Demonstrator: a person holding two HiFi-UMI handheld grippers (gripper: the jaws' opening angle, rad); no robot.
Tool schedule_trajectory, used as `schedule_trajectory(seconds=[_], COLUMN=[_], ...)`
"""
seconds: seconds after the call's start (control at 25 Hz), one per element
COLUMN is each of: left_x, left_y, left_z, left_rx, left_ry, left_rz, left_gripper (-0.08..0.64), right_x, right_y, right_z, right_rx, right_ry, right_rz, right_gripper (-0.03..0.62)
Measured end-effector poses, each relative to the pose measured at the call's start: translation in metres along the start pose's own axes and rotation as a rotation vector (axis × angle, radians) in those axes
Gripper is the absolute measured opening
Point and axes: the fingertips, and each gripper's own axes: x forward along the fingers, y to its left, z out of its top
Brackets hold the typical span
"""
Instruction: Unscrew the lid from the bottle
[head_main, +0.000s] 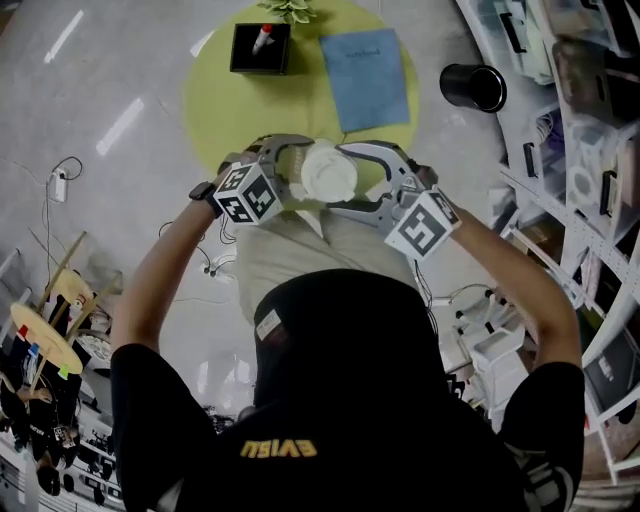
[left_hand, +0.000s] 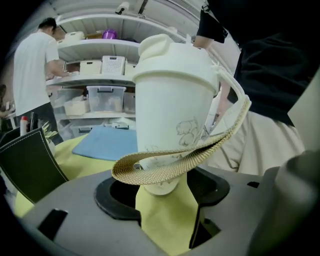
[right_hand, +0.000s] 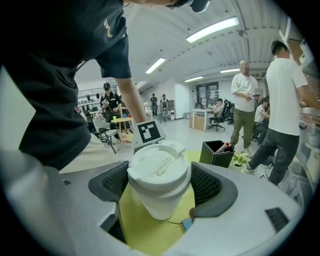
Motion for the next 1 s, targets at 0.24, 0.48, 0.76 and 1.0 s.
schedule_trajectory(seconds=[0.24,0.48,0.76,1.0], left_x=[-0.001,-0.014,-0.050,-0.086], left_y=[-0.005,-0.003,0.002,0.006], left_z=[0.007,0.009,0.023,0.054], left_rx=[-0.018,-0.049,-0.111,-0.131], left_ry=[0.012,0.007,-0.002,-0.044], left_rz=[0.033,0.089,0.162,0.210], left_gripper=[0.308,0.307,0.307,0.307], right_x=[-0.004,-0.004,-0.014,-0.026], right_y=[0.005,0.006,-0.003,-0.006], right_z=[0.000,0.010,0.037,0.056], right_rx=[-0.101,-0.152,-0.070,0.036], right_ry=[0.026,0.011,-0.016,-0.017], right_rz=[0.101,0.123,0.035,-0.070], right_gripper=[0.388,0.388,0.387,0.383])
